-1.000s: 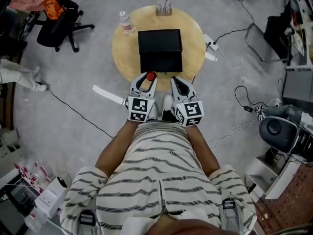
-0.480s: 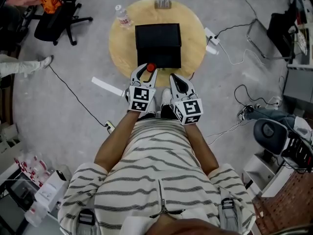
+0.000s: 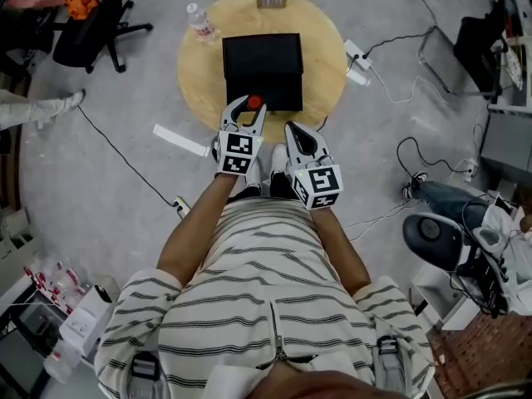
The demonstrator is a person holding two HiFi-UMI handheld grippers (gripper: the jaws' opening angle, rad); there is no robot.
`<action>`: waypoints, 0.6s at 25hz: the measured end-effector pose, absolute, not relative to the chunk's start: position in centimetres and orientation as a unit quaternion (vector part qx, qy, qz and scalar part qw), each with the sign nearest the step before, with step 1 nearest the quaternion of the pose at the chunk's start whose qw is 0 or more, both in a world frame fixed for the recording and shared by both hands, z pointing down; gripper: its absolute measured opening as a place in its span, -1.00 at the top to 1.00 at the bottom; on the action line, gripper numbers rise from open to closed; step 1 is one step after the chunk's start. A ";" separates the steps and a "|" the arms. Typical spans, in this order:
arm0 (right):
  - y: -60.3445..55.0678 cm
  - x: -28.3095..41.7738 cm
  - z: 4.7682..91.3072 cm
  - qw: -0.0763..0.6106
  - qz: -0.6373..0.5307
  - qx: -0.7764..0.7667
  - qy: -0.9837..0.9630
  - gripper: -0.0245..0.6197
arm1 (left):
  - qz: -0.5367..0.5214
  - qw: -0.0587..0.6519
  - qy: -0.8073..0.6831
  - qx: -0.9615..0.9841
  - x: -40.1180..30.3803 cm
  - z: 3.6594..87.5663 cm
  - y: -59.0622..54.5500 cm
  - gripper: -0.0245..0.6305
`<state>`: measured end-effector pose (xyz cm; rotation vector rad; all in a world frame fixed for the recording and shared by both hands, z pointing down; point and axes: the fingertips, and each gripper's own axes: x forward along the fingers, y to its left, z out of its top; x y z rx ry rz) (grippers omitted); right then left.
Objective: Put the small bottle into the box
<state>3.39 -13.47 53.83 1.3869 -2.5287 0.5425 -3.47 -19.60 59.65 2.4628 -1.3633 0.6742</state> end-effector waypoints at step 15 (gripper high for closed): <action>-16.7 4.6 54.1 0.108 0.197 0.476 -0.850 0.87 | 0.270 0.141 -0.447 0.841 -1.6 62.8 -24.7 0.45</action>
